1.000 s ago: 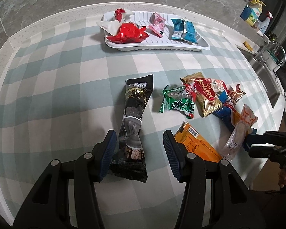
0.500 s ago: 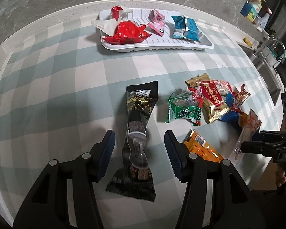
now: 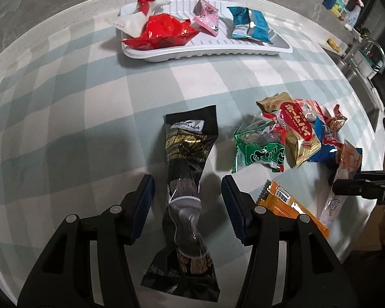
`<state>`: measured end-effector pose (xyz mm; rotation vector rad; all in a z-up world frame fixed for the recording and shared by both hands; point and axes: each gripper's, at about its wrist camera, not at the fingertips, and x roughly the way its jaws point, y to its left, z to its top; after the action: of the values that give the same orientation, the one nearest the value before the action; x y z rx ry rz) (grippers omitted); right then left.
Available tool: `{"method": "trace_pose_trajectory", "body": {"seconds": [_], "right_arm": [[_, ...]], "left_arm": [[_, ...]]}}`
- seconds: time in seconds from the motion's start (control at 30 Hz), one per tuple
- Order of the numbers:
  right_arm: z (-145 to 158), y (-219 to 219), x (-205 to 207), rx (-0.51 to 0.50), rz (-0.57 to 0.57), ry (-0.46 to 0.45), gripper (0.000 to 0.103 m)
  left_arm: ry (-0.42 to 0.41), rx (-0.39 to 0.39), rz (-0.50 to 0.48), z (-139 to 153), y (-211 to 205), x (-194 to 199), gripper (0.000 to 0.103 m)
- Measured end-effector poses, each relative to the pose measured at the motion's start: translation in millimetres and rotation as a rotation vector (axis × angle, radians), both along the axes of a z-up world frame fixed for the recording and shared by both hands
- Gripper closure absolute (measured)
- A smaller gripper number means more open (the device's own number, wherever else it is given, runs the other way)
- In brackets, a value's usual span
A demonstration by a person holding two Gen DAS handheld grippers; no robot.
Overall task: Organize snacks
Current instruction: 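Grasp the black snack bar with the left gripper while the right grasps the white-orange packet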
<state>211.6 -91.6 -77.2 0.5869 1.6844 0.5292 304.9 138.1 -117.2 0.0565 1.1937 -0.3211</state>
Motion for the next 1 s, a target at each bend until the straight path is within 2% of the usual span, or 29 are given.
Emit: {"method": "trace_pose_trajectory", "body": {"seconds": [0.07,0.1,0.13,0.17,0.23,0.7,1.0], "right_arm": [[-1.0,-0.9,-0.4,0.009,-0.009,0.006,0.075],[-1.9,-1.3,0.0,0.014,-0.013,0.01,0.075],[-2.1,-2.2,-0.2,0.019,-0.018,0.014,0.076],[-2.8,-2.6,0.2,0.025,-0.021,0.019,0.076],[-3.5,-3.5,0.4,0.039,-0.029,0.028,0.076],[-3.5,-4.1,7.6,0.132,-0.047,0.047,0.085],[-5.8,-12.3,9.1,0.208,-0.11,0.087,0.086]], "left_arm": [[-0.008,0.009,-0.013,-0.6,-2.3,-1.2,0.051],[-0.009,0.01,-0.017,-0.8,-2.6,-1.3,0.055],[-0.013,0.009,-0.024,-0.4,-2.9,-1.8,0.061],[-0.015,0.005,-0.028,0.2,-2.8,-2.1,0.073],[-0.009,-0.009,-0.032,0.7,-1.7,-2.0,0.08],[0.013,-0.123,0.003,7.0,8.1,-3.9,0.083],[0.026,-0.202,0.049,15.9,20.6,-6.7,0.084]]}}
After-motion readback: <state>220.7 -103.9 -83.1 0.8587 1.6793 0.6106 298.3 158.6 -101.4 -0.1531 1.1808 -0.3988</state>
